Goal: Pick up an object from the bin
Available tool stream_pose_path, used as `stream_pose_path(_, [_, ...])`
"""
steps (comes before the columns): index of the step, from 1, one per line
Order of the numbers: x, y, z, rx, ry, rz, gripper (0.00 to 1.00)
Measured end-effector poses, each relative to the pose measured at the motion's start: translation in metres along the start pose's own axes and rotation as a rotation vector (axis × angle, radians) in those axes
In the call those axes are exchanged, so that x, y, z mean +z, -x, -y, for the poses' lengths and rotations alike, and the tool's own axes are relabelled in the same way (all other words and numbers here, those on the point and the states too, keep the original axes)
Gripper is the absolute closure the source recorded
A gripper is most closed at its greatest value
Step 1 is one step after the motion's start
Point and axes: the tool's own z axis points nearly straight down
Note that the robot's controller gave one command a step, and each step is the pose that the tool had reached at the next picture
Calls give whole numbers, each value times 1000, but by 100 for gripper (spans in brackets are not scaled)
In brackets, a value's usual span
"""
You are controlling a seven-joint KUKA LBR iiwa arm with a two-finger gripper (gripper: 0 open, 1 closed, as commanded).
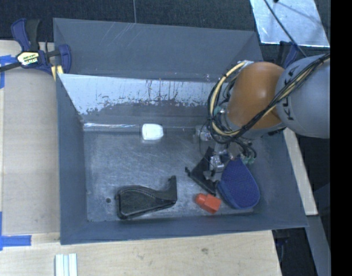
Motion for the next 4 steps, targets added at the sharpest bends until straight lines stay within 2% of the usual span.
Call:
stream_pose_path(1, [0,0,0,0,0,1,100])
stream_pose_path(2, [0,-73,-19,-247,1,-2,100])
stream_pose_path(3, [-2,-69,-18,-246,-4,13,0])
stream_pose_path(4, [0,-72,-19,-247,0,4,100])
